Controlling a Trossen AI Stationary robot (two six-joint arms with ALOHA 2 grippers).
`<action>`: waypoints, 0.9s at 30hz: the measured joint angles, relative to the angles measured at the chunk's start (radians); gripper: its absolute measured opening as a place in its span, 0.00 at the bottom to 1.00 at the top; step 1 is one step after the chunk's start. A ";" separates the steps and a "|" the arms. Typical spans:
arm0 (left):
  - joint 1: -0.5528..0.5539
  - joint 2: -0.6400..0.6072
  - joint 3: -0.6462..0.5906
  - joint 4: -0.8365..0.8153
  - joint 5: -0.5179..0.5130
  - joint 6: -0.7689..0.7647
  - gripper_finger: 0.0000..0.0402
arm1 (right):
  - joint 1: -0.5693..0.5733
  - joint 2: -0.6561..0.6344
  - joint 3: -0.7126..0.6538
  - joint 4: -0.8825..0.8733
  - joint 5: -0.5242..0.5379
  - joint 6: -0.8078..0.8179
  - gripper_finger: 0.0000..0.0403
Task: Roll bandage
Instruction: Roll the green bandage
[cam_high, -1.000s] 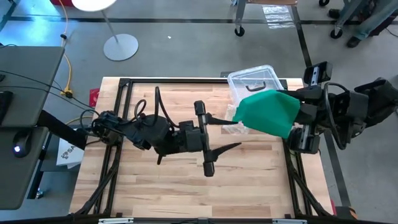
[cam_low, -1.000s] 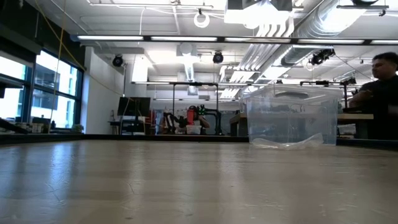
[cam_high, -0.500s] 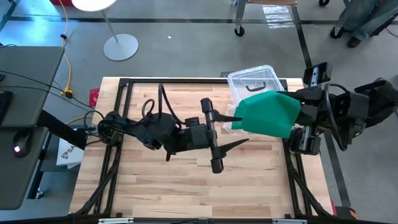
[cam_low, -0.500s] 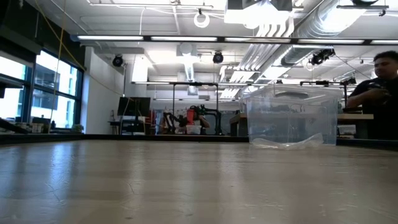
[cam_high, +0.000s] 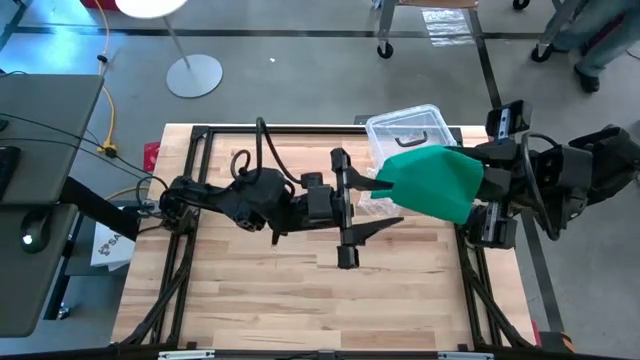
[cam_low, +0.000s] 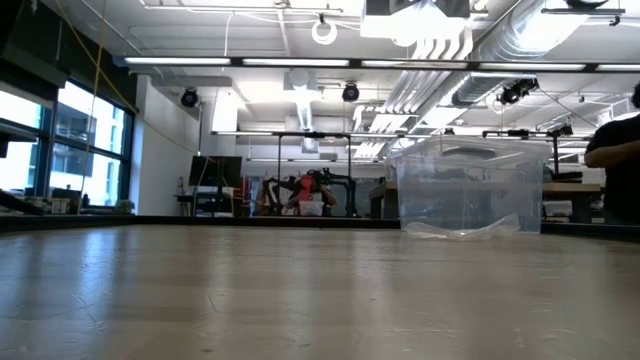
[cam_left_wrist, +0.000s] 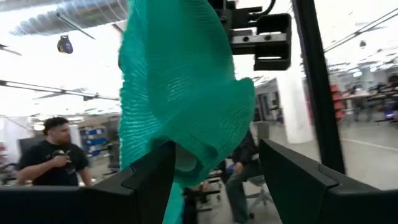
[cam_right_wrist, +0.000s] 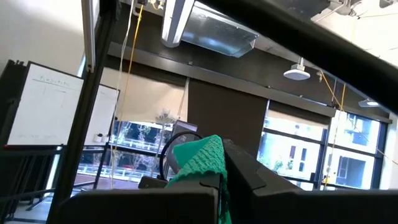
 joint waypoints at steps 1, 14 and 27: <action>0.002 0.000 0.000 -0.001 0.012 -0.008 0.56 | 0.000 0.000 0.000 0.000 0.000 0.000 0.00; 0.008 0.005 0.000 -0.006 0.072 -0.090 0.53 | -0.052 0.025 0.000 0.013 -0.034 -0.008 0.00; -0.005 0.008 0.000 -0.041 0.020 -0.124 0.53 | -0.050 0.027 0.000 0.088 -0.042 -0.065 0.00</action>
